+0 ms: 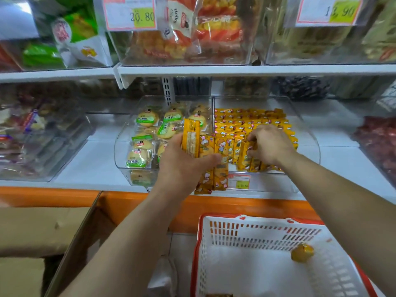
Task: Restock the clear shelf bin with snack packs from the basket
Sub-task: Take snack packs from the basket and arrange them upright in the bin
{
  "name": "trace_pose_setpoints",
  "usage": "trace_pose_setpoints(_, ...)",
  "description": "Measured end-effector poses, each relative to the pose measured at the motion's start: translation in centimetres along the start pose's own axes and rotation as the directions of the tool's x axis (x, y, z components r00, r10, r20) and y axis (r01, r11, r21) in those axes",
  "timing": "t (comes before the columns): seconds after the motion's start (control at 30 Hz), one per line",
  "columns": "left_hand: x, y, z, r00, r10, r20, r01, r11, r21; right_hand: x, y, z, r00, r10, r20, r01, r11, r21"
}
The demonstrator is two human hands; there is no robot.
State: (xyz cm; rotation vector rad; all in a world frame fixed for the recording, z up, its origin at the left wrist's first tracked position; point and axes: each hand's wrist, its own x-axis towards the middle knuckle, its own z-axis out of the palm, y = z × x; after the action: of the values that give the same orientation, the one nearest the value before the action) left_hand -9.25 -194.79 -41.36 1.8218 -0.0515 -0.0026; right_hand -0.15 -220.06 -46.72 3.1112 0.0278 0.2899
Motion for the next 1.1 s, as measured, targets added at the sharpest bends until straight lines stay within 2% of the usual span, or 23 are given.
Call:
trace_pose_setpoints(0.1, -0.2, 0.1, 0.4, 1.0, -0.011, 0.008, 0.011, 1.0, -0.027, -1.1, -0.3, -1.3, 0.999, 0.04, 0.001, -0.04, 0.999, 0.034)
trace_pose_setpoints(0.13, -0.2, 0.2, 0.7, 1.0, -0.022, 0.011, 0.023, 0.999, -0.04, -1.9, -0.3, -2.0, 0.998, 0.057, -0.027, -0.054, 0.994, 0.1)
trace_pose_setpoints(0.2, -0.3, 0.2, 1.3, 0.998, -0.049, 0.03, 0.051, 0.996, -0.068, -4.2, -0.3, -3.4, 0.988, 0.094, -0.121, -0.048, 0.939, 0.341)
trace_pose_setpoints(0.27, -0.5, 0.4, 2.2, 0.995, -0.074, 0.066, 0.081, 0.992, -0.101, -7.5, -0.6, -4.9, 0.981, 0.128, -0.142, -0.01, 0.775, 0.632)
trace_pose_setpoints(0.33, -0.8, 0.6, 3.4, 0.99, -0.098, 0.102, 0.112, 0.984, -0.139, -11.0, -1.4, -5.9, 0.996, 0.086, -0.03, -0.022, 0.54, 0.841)
trace_pose_setpoints(0.4, -1.3, 0.7, 4.6, 0.981, -0.118, 0.152, 0.145, 0.972, -0.182, -14.0, -2.2, -6.3, 0.995, 0.013, 0.096, -0.096, 0.286, 0.954)
trace_pose_setpoints(0.47, -1.8, 0.9, 5.7, 0.971, -0.118, 0.208, 0.165, 0.96, -0.225, -15.6, -2.5, -6.4, 0.985, -0.007, 0.172, -0.17, 0.123, 0.978)
trace_pose_setpoints(0.6, -2.4, 1.2, 6.7, 0.958, -0.135, 0.252, 0.207, 0.935, -0.287, -16.3, -1.7, -6.9, 0.979, 0.014, 0.203, -0.203, 0.071, 0.977)
trace_pose_setpoints(0.77, -2.2, 0.9, 6.6, 0.955, -0.156, 0.251, 0.218, 0.946, -0.24, -16.5, 0.3, -7.2, 0.962, -0.029, 0.271, -0.27, 0.015, 0.963)
trace_pose_setpoints(0.9, -1.7, 1.0, 5.6, 0.954, -0.169, 0.248, 0.229, 0.944, -0.236, -16.3, 1.0, -6.3, 0.958, 0.123, 0.26, -0.257, -0.042, 0.966)
trace_pose_setpoints(1.03, -1.0, 1.3, 3.5, 0.965, -0.181, 0.19, 0.226, 0.94, -0.256, -14.8, 1.4, -6.3, 0.935, 0.31, 0.172, -0.161, -0.059, 0.985)
trace_pose_setpoints(1.1, -0.6, 1.3, 2.5, 0.975, -0.169, 0.142, 0.204, 0.937, -0.283, -13.2, 1.5, -6.5, 0.922, 0.378, 0.08, -0.095, 0.019, 0.995)
